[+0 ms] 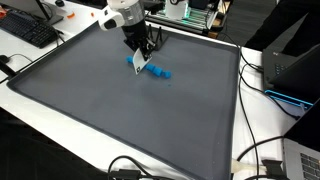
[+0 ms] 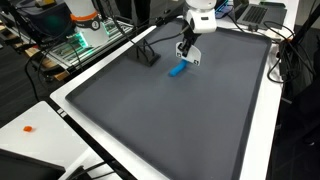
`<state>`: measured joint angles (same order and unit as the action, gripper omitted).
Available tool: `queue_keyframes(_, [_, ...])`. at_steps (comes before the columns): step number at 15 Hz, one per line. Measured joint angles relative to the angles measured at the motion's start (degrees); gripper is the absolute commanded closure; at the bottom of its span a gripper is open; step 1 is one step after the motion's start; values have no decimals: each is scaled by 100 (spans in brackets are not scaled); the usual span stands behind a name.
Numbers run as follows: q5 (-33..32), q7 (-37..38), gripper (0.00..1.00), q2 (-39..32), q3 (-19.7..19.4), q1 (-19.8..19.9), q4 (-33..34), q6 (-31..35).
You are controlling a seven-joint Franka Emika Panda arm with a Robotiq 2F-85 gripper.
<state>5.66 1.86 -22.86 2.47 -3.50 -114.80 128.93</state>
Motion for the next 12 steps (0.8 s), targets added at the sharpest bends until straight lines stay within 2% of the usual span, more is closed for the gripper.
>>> queue_keyframes(12, [-94, 0, 99, 157, -209, 144, -106, -16])
